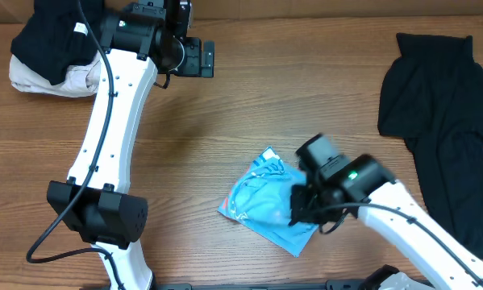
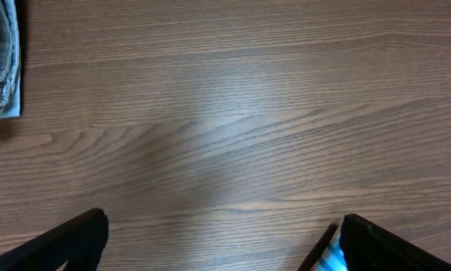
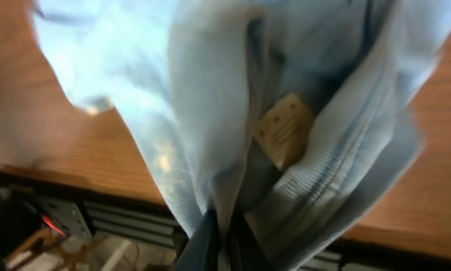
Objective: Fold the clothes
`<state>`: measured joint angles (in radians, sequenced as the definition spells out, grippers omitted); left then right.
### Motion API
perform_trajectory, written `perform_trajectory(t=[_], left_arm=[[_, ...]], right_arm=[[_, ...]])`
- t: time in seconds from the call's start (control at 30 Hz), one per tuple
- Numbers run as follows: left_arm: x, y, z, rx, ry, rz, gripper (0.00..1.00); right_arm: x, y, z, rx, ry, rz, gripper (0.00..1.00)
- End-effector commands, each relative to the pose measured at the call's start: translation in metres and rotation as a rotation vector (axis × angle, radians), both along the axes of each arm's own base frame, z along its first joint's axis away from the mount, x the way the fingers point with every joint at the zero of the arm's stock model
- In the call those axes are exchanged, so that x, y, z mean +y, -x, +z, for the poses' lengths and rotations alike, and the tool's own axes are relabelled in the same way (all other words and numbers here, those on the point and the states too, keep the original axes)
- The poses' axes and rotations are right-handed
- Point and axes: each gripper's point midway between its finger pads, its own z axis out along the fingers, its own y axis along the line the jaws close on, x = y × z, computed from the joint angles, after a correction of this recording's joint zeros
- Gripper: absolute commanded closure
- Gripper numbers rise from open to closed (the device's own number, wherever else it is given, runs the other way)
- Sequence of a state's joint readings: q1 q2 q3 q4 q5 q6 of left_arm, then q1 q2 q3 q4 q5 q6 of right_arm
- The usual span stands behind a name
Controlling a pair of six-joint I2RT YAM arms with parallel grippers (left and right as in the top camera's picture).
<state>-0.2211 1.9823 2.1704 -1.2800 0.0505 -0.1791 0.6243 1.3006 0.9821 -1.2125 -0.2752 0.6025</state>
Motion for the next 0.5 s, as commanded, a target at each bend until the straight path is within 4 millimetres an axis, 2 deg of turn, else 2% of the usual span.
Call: perform_trajectory(t=[0.0, 0.03, 0.07, 0.13, 0.17, 0.23, 0.27, 0.3, 0.43, 0.47], left_arm=[[0.002, 0.002, 0.004, -0.012, -0.020, -0.020, 0.00], [0.003, 0.002, 0.004, -0.014, -0.026, -0.017, 0.00], [0.003, 0.002, 0.004, -0.014, -0.027, -0.016, 0.00], [0.004, 0.002, 0.004, -0.015, -0.031, -0.014, 0.00], [0.004, 0.002, 0.004, -0.015, -0.033, -0.013, 0.00], [0.004, 0.002, 0.004, -0.015, -0.033, -0.013, 0.00], [0.004, 0.002, 0.004, -0.015, -0.033, -0.013, 0.00], [0.004, 0.002, 0.004, -0.015, -0.033, -0.013, 0.00], [0.005, 0.003, 0.004, -0.012, -0.035, -0.014, 0.00], [0.005, 0.003, 0.004, -0.012, -0.038, -0.016, 0.00]], right_arm=[[0.001, 0.032, -0.021, 0.114, 0.055, -0.069, 0.96], [-0.001, 0.044, -0.032, 0.153, 0.088, -0.107, 0.96], [-0.002, 0.048, -0.037, 0.166, 0.097, -0.121, 0.96], [-0.001, 0.052, -0.043, 0.186, 0.083, -0.126, 0.96], [0.001, 0.052, -0.044, 0.187, 0.072, -0.129, 0.92], [0.006, 0.048, -0.043, 0.181, 0.041, -0.131, 0.58], [0.009, 0.047, -0.042, 0.181, 0.022, -0.126, 0.49], [0.012, 0.045, -0.040, 0.181, 0.005, -0.129, 0.43], [0.014, 0.027, -0.028, 0.123, -0.019, -0.157, 0.40], [0.014, 0.019, -0.022, 0.094, -0.023, -0.172, 0.30]])
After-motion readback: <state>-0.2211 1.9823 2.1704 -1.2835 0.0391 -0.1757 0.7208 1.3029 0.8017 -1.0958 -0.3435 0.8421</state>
